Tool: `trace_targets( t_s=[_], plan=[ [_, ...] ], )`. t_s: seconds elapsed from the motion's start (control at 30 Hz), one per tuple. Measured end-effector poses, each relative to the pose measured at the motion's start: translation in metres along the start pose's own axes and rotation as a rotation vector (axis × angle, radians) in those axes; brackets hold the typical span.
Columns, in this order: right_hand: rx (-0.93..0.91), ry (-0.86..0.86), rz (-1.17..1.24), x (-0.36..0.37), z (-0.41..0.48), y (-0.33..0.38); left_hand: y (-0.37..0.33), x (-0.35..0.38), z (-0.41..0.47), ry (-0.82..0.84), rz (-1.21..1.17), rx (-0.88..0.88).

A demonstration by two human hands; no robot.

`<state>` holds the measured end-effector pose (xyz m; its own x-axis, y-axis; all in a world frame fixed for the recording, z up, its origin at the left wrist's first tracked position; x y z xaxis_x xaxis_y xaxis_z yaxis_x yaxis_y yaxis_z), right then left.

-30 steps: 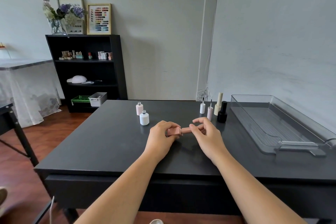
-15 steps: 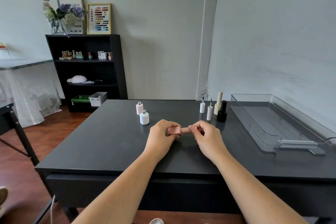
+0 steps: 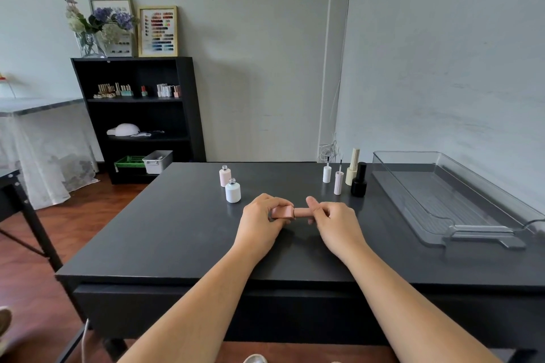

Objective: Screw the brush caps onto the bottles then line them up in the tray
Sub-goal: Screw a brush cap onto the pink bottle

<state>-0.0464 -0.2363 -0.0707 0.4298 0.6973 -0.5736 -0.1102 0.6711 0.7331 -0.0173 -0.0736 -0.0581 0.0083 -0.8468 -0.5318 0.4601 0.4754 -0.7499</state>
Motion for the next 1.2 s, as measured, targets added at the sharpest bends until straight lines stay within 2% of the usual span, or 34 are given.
trace_targets(
  t_s=[0.07,0.17,0.27,0.4,0.47,0.67,0.97,1.2],
  plan=[
    [0.019,0.016,0.081,0.003,0.0,-0.001,0.001,-0.001,0.0,-0.005,-0.002,0.001],
    [-0.056,0.057,0.166,0.006,-0.002,0.007,0.003,-0.002,0.0,-0.009,-0.012,-0.015],
    [-0.123,0.033,0.09,0.003,-0.005,0.012,0.003,-0.002,0.0,-0.012,-0.014,-0.019],
    [-0.056,0.031,-0.017,0.002,-0.003,0.008,0.002,-0.004,-0.001,-0.028,-0.022,-0.019],
    [-0.045,0.031,0.015,0.003,-0.004,0.009,0.002,-0.004,0.0,-0.023,-0.018,-0.021],
    [-0.229,0.056,0.156,0.0,-0.011,0.029,0.001,-0.001,-0.001,0.004,-0.004,-0.023],
    [-0.246,-0.022,0.165,-0.008,-0.01,0.033,0.001,-0.002,0.001,-0.014,-0.034,-0.014],
    [-0.193,-0.01,0.129,-0.011,0.0,0.033,-0.002,-0.013,0.005,-0.077,-0.004,0.029]
  ],
)
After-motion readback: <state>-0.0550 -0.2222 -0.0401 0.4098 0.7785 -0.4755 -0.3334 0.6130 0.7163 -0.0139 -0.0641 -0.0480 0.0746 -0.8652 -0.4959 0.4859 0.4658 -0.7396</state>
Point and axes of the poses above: each hand's wrist, its own z-axis towards the middle knuckle, its own x-axis out of the palm, y = z × x, the point moved 10 cm from there along z, towards the middle knuckle, and after that the axes turned 3 degrees about -x, right-handed, at the moved point
